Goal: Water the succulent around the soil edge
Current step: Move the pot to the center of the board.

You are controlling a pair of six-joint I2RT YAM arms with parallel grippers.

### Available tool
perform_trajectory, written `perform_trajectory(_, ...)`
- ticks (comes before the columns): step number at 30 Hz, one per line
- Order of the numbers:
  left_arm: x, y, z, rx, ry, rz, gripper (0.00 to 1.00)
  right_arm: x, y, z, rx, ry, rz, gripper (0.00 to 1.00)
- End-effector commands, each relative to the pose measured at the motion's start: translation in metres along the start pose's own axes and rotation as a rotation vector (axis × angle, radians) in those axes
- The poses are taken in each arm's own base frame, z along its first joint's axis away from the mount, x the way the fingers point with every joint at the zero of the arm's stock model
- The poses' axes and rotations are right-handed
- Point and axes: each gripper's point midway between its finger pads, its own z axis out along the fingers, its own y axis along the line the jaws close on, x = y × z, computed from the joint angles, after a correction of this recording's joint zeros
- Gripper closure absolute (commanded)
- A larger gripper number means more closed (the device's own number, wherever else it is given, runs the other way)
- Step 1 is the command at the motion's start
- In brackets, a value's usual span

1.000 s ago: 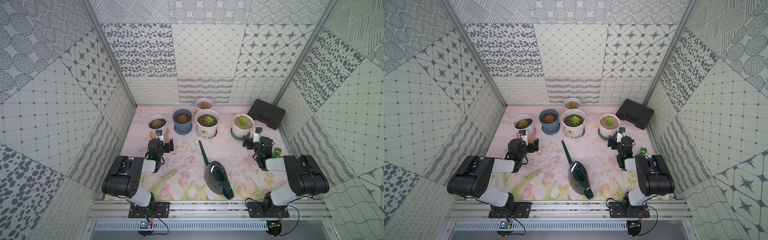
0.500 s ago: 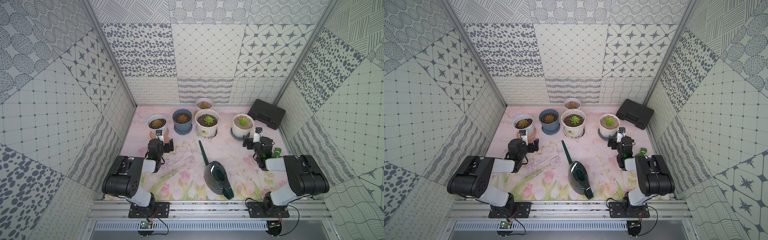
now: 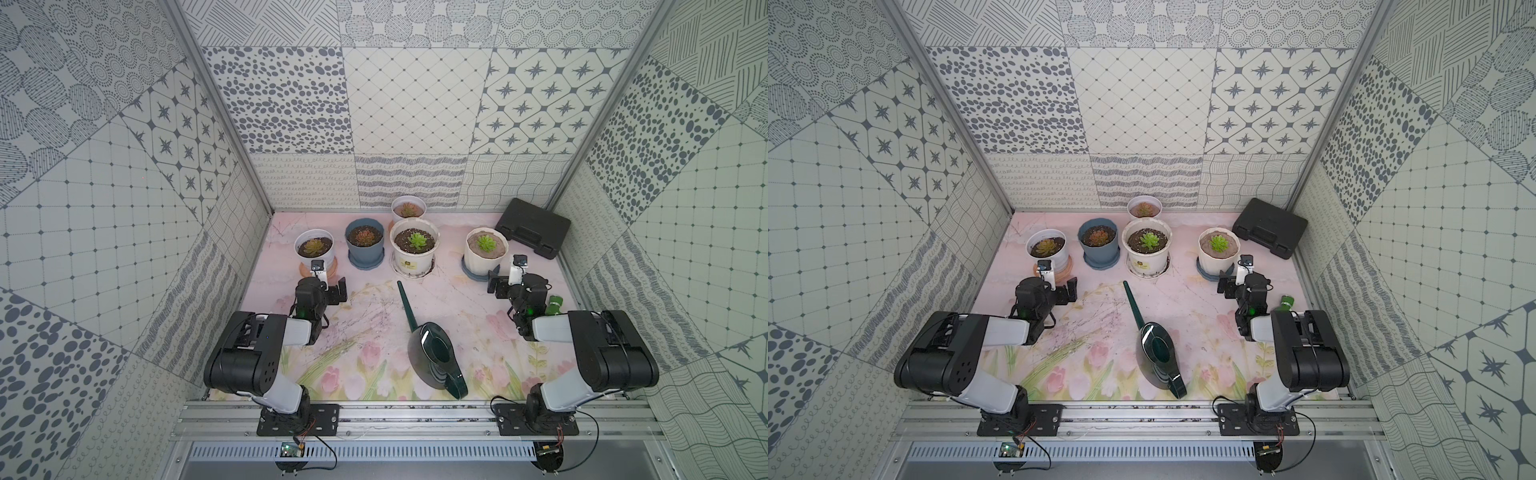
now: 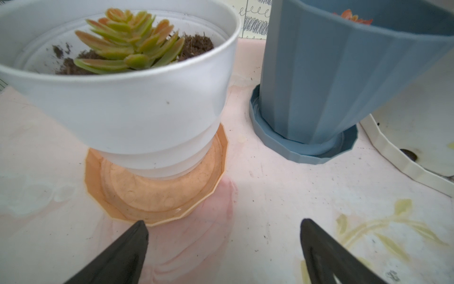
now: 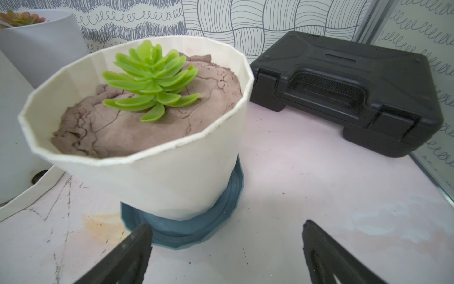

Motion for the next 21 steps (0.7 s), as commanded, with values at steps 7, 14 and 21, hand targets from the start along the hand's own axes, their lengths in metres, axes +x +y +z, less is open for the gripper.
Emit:
perform_trajectory(7, -0.01, 0.001, 0.0, 0.005, -0.013, 0.005, 0.01, -0.014, 0.001, 0.001, -0.01, -0.042, 0.01, 0.03)
perform_trajectory(14, -0.027, 0.017, -0.028, -0.112, -0.034, -0.03, 0.01, -0.025, -0.014, -0.006, 0.081, -0.052, 0.045, 0.03)
perform_trajectory(21, -0.036, 0.06, -0.073, -0.361, -0.114, -0.199, 0.01, -0.029, -0.053, -0.052, 0.321, 0.052, 0.159, 0.03)
